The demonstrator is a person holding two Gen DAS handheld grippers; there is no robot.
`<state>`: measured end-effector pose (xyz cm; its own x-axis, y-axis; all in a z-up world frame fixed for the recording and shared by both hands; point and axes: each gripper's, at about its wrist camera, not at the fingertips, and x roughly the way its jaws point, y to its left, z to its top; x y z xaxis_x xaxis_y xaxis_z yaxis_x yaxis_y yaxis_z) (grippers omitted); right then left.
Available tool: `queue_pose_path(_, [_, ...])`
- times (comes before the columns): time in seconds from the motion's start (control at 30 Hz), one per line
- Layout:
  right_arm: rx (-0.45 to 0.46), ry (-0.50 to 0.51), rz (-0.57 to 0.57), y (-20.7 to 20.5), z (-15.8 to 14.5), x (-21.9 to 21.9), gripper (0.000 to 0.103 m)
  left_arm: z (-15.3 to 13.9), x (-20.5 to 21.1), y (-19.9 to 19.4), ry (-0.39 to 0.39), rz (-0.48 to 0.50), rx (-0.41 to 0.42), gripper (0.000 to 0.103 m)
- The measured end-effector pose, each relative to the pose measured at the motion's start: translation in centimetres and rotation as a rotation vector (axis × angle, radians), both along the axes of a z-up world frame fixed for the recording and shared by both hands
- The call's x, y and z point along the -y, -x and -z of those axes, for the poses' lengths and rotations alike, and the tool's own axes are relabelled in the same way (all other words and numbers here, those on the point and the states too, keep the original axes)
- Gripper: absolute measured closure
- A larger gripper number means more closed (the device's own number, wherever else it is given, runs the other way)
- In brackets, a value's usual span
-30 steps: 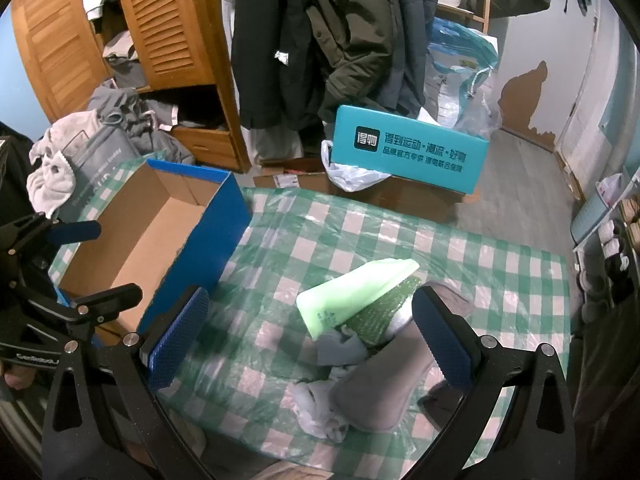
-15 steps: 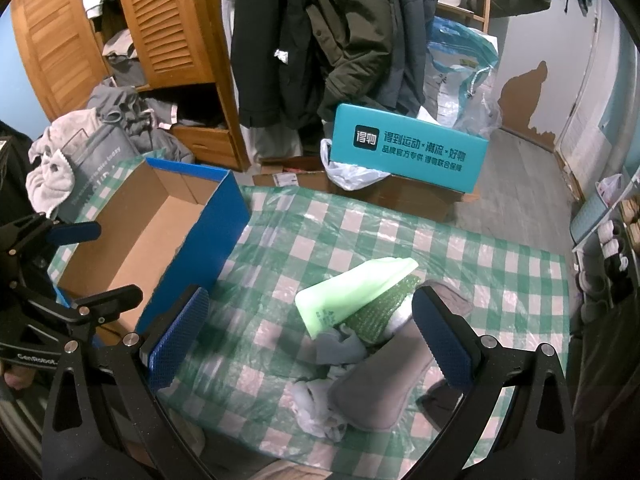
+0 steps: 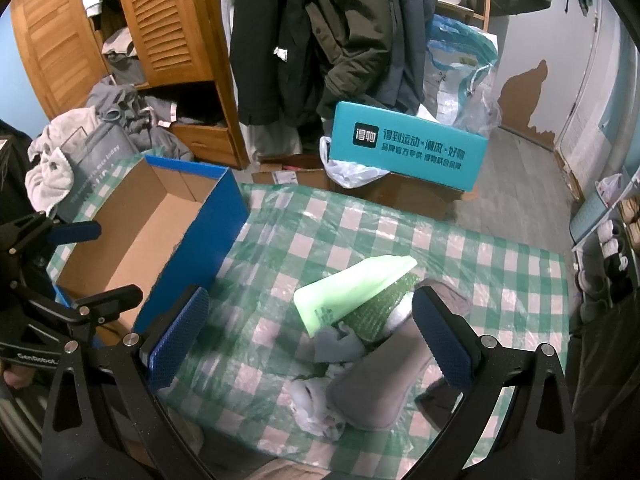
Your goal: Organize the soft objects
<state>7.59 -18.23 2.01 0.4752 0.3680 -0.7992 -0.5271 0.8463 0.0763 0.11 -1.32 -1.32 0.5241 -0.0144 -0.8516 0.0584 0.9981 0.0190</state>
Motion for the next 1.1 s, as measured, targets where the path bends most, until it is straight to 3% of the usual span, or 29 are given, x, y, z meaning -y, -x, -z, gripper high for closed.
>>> queue_pose_path(0.53, [0.007,0.012,0.024,-0.1,0.8,2.2,0.002,0.4,1.5,0.3,0.006,0.020,-0.014,0.011])
queue_pose_path(0.7, [-0.038,0.068,0.056,-0.8,0.7,3.4,0.002,1.3,1.9,-2.1,0.020,0.040,-0.071,0.011])
queue_pose_path(0.93, [-0.090,-0.026,0.114,-2.1,2.3,6.2,0.002,2.1,2.8,-4.4,0.020,0.044,-0.128,0.011])
queue_pose_path(1.1, [-0.125,-0.005,0.167,-3.2,3.5,8.5,0.002,3.1,3.6,-6.0,0.022,0.052,-0.170,0.011])
